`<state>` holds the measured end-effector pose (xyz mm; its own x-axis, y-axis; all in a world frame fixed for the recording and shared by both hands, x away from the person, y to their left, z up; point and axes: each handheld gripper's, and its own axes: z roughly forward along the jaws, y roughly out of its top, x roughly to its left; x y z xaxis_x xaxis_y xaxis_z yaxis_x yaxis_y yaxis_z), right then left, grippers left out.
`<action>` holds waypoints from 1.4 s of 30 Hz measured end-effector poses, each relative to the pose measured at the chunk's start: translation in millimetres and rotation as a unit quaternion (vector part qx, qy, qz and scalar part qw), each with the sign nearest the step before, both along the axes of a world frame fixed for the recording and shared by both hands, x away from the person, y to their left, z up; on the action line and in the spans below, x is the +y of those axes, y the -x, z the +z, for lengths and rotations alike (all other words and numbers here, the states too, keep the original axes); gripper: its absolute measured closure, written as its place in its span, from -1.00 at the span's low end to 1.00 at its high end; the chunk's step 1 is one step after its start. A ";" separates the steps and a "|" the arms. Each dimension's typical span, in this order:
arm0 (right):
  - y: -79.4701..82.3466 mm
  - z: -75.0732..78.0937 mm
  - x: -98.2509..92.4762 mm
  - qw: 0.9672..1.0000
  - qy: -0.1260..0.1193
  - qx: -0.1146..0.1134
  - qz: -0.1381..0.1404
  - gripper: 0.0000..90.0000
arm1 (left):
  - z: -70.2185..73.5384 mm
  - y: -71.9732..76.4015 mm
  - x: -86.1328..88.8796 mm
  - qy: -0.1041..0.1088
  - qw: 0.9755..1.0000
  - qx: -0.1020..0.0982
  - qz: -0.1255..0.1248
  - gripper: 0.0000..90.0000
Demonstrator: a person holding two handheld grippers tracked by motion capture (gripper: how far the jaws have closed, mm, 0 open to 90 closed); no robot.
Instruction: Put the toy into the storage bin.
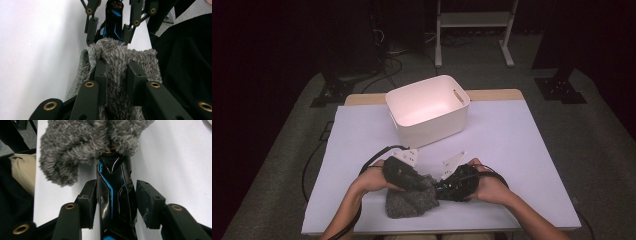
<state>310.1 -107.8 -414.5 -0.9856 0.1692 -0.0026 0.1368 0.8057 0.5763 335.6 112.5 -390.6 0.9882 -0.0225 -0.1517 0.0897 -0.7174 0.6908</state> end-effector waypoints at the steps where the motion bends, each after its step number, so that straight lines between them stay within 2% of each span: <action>1: -0.3 -0.5 0.4 1.000 0.002 0.000 0.001 0.18 | -0.1 -0.1 0.1 0.001 1.000 0.001 0.000 0.64; 7: 1.3 -1.0 0.2 1.000 0.001 -0.012 0.011 0.22 | -0.8 -0.7 2.6 0.005 1.000 0.004 0.003 0.63; 11: 1.7 -2.2 -5.4 1.000 -0.012 -0.012 0.004 0.24 | -3.3 -1.9 10.9 0.010 1.000 0.008 0.012 0.63; 16: 1.3 -4.1 -15.1 0.999 -0.036 -0.003 -0.008 0.24 | -9.1 -4.2 22.2 -0.002 1.000 0.011 0.029 0.63; 17: 0.7 -4.3 -16.0 0.999 -0.040 -0.003 -0.008 0.24 | -10.4 -4.4 23.3 0.002 0.999 0.017 0.033 0.63; 21: 0.3 -3.7 -13.6 0.999 -0.051 -0.006 -0.007 0.24 | -11.9 -4.0 19.8 0.008 0.999 0.020 0.025 0.63; 23: 0.3 -1.7 -9.5 0.998 -0.058 -0.009 -0.005 0.24 | -7.0 -4.7 19.5 0.008 1.000 0.015 0.021 0.64; 25: -1.2 0.0 -8.4 0.998 -0.068 -0.018 -0.002 0.24 | 2.9 -4.5 24.5 0.020 0.999 0.010 0.024 0.66; 26: -1.9 2.0 -7.6 0.996 -0.086 -0.013 -0.005 0.24 | 8.9 -3.7 26.7 0.022 0.999 0.003 0.027 0.66; 29: -2.9 6.3 -2.4 0.993 -0.117 -0.030 -0.007 0.24 | 28.2 -1.4 33.4 0.023 0.999 -0.017 0.029 0.66; 33: -3.6 9.5 7.8 0.988 -0.154 -0.026 -0.003 0.24 | 51.1 3.7 34.5 0.021 0.999 -0.036 0.019 0.68; 35: -2.4 8.2 10.3 0.988 -0.153 -0.028 -0.002 0.24 | 53.1 4.8 29.1 0.004 0.999 -0.045 0.012 0.68; 42: 1.5 6.8 -8.6 0.988 -0.152 -0.022 -0.014 0.24 | 46.8 3.1 16.4 0.011 0.999 -0.039 0.002 0.68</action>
